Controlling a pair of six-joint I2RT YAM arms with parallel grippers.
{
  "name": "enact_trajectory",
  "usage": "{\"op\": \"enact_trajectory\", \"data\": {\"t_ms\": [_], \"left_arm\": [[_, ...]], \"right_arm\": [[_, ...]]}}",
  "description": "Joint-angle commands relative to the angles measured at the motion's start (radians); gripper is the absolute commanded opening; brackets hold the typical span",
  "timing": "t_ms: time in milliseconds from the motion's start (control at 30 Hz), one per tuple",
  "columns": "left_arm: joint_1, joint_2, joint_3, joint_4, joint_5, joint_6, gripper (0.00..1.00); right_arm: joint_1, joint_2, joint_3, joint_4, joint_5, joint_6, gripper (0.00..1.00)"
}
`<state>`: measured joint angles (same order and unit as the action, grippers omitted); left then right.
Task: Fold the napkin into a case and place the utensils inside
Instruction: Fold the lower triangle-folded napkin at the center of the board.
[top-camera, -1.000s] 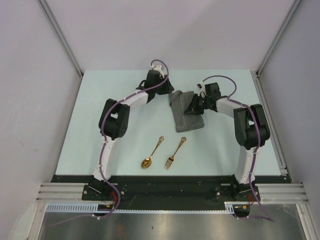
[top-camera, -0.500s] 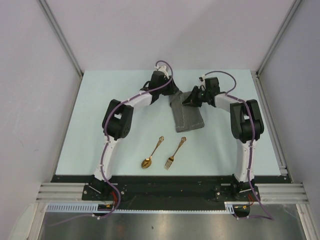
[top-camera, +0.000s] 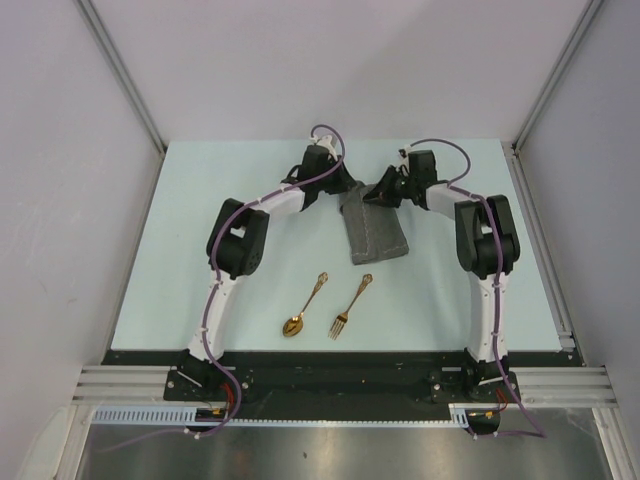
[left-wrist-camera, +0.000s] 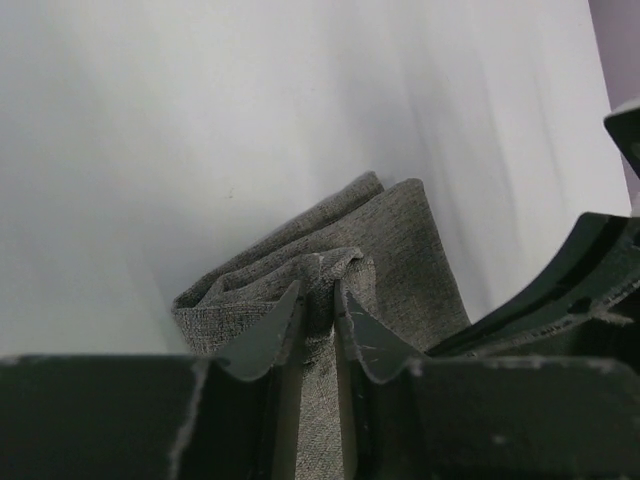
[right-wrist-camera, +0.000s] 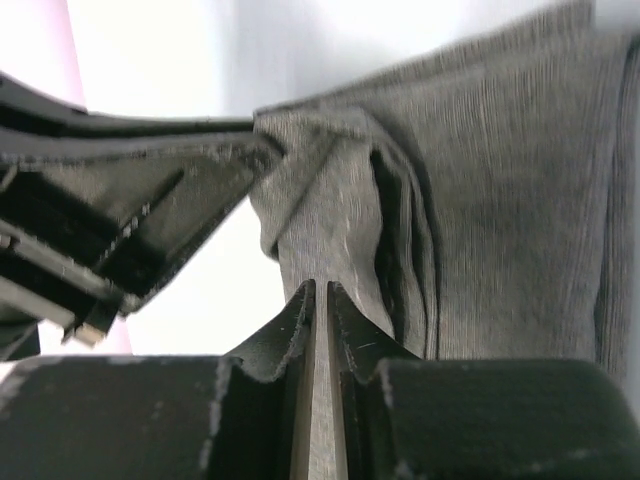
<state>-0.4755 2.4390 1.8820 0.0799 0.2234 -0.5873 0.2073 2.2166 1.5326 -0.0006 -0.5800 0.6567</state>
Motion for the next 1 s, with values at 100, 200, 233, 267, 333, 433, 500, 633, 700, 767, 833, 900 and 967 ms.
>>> {"op": "enact_trajectory", "data": {"t_ms": [100, 200, 233, 267, 333, 433, 500, 633, 700, 767, 833, 900, 967], "left_arm": [[0.0, 0.0, 0.028, 0.08, 0.043, -0.054, 0.16], [-0.002, 0.011, 0.04, 0.096, 0.05, -0.085, 0.13], [-0.002, 0.023, 0.046, 0.103, 0.054, -0.101, 0.12], [-0.002, 0.031, 0.051, 0.107, 0.056, -0.112, 0.11], [-0.003, 0.043, 0.063, 0.125, 0.062, -0.149, 0.11], [-0.009, 0.072, 0.083, 0.133, 0.068, -0.196, 0.09], [-0.012, 0.091, 0.088, 0.133, 0.065, -0.229, 0.09], [-0.006, 0.115, 0.097, 0.121, 0.079, -0.321, 0.09], [-0.006, 0.117, 0.115, 0.107, 0.091, -0.318, 0.12], [-0.003, 0.108, 0.115, 0.092, 0.087, -0.306, 0.17], [0.001, 0.092, 0.106, 0.096, 0.094, -0.292, 0.21], [0.011, 0.08, 0.103, 0.096, 0.116, -0.276, 0.29], [0.021, 0.057, 0.101, 0.083, 0.125, -0.253, 0.38]], "right_arm": [[-0.002, 0.101, 0.133, 0.033, 0.032, 0.018, 0.12], [0.001, 0.144, 0.185, 0.025, 0.043, 0.021, 0.12], [0.001, 0.164, 0.208, 0.018, 0.046, 0.02, 0.11], [0.001, 0.173, 0.221, 0.013, 0.046, 0.02, 0.12], [0.003, 0.201, 0.242, 0.004, 0.045, 0.029, 0.11], [0.003, 0.21, 0.245, 0.019, 0.031, 0.043, 0.11], [0.003, 0.2, 0.227, 0.028, 0.032, 0.049, 0.11], [-0.006, 0.184, 0.224, 0.027, 0.026, 0.052, 0.11], [-0.014, 0.17, 0.227, 0.025, 0.02, 0.052, 0.11], [-0.017, 0.166, 0.231, 0.019, 0.013, 0.052, 0.11], [-0.022, 0.155, 0.235, 0.013, 0.002, 0.05, 0.11], [-0.025, 0.14, 0.232, 0.011, 0.003, 0.047, 0.11], [-0.025, 0.135, 0.23, 0.01, 0.003, 0.049, 0.11]]}}
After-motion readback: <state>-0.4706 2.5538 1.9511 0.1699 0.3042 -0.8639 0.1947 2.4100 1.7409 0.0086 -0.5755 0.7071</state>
